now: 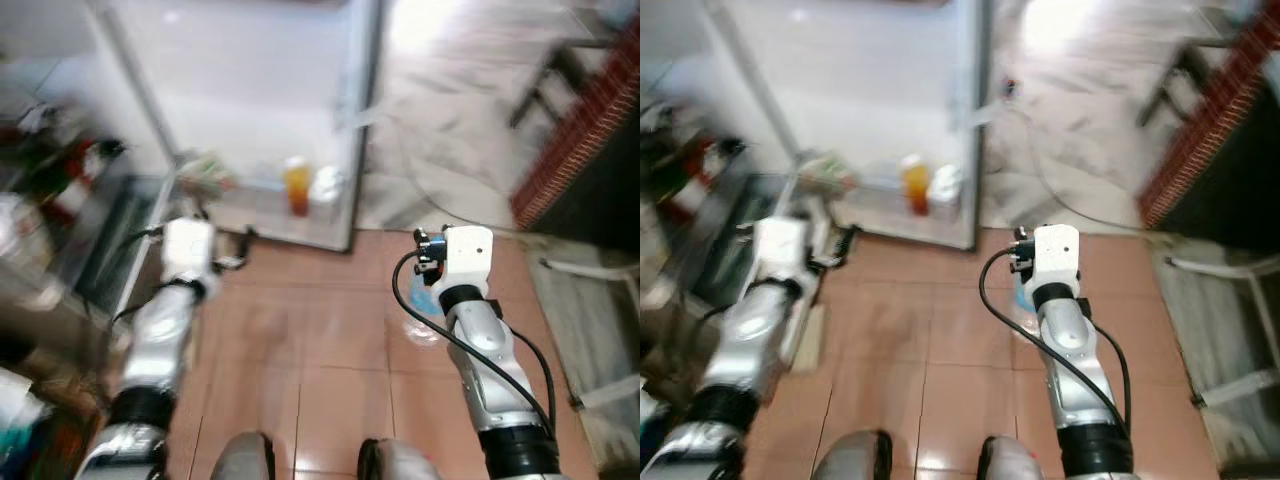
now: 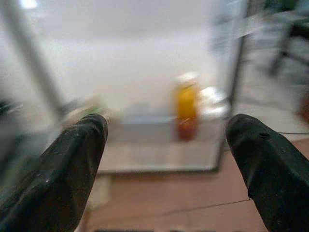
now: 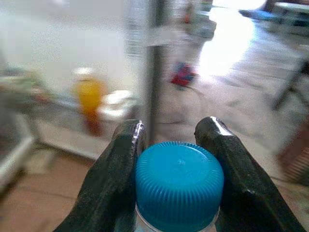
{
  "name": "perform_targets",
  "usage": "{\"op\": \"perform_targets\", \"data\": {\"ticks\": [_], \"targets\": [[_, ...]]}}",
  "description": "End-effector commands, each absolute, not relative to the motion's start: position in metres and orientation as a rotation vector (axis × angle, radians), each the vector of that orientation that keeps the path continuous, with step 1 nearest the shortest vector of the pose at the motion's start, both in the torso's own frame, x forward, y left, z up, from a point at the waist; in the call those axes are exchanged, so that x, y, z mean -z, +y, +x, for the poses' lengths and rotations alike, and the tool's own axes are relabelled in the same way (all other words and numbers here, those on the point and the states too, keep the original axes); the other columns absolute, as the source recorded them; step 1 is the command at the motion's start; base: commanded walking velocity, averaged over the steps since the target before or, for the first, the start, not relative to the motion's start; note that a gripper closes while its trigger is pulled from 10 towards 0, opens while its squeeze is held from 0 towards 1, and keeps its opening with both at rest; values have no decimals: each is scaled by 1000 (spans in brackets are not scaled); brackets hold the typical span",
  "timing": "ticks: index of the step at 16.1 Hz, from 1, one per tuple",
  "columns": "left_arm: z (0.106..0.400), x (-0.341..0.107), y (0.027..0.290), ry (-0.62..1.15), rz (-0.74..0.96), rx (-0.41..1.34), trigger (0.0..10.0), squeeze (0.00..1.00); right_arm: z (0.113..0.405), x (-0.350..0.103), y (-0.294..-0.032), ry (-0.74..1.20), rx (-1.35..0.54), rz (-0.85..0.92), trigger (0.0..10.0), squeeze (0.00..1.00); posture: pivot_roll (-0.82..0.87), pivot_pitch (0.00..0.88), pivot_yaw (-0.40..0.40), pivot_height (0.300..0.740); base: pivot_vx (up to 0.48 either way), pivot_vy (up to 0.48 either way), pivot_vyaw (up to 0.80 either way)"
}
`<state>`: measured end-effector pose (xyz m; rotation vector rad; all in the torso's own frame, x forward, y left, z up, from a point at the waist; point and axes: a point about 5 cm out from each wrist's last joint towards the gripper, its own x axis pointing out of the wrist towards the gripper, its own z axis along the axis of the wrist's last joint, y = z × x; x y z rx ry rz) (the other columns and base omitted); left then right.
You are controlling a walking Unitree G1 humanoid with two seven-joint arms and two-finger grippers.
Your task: Restocking fridge
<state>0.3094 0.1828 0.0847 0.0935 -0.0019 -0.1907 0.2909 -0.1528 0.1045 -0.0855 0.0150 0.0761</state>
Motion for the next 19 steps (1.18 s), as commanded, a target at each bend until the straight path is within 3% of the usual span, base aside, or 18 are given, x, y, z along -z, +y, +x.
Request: {"op": "perform_targets", "data": {"ticks": [1,7,19], "targets": [[306,-90,186,-22,80,165,10000,0,295,-115,-143,-36,-139,-58,10000,0,-15,102,19,740,0,0,750],[292,-90,192,-31,50,69,10000,0,296,-121,-130,-63,-243,-33,10000,0,-10,103,7,740,44,0,483],[296,-94,184,-17,29,64,10000,0,297,-125,-128,-90,-281,-53,10000,0,-17,103,13,740,377,0,0]]}}
